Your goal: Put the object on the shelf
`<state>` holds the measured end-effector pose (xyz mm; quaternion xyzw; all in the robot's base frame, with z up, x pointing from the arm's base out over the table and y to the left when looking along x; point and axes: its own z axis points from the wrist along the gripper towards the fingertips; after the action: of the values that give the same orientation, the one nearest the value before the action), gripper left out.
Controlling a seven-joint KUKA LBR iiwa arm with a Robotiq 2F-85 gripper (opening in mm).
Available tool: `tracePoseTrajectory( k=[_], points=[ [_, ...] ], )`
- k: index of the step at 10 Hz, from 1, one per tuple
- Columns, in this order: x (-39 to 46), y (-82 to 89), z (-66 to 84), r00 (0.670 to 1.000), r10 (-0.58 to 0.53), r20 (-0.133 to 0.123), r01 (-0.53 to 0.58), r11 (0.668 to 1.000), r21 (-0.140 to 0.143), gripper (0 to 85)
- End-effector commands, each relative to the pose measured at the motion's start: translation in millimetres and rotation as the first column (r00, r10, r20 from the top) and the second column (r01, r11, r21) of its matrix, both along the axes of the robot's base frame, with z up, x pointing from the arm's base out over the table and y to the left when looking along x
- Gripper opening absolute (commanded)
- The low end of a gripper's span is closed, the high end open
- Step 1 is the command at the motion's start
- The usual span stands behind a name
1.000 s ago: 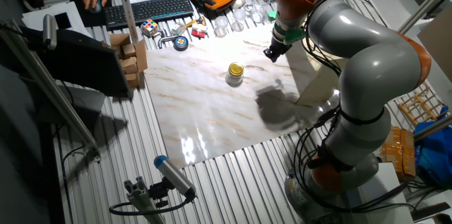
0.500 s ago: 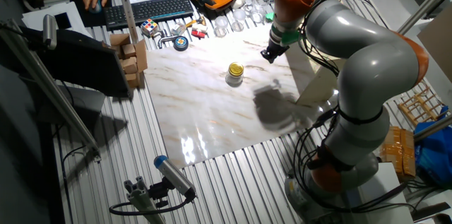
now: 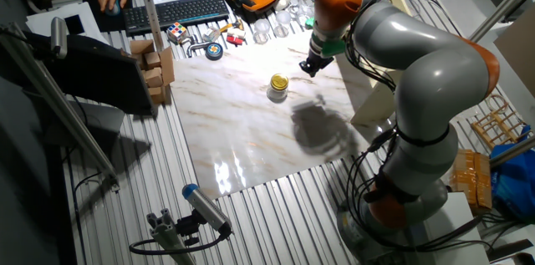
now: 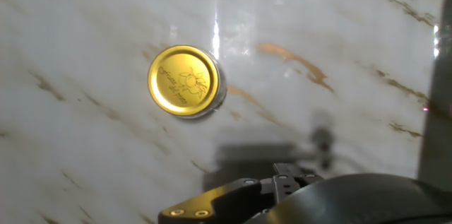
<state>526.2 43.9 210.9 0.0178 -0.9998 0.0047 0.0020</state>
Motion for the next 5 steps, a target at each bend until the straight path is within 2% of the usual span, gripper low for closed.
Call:
tracePoseTrajectory(
  k=[1, 3, 5],
  points=[
    [0.7, 3.6, -3.6, 1.000, -0.009, 0.004, 0.009, 1.000, 0.000, 0.0],
    [2.8, 9.2, -10.0, 1.000, -0.021, 0.011, 0.021, 1.000, -0.001, 0.0],
    [0.5, 13.3, -12.8, 0.999, -0.033, 0.025, 0.033, 0.999, -0.001, 0.0]
  ],
)
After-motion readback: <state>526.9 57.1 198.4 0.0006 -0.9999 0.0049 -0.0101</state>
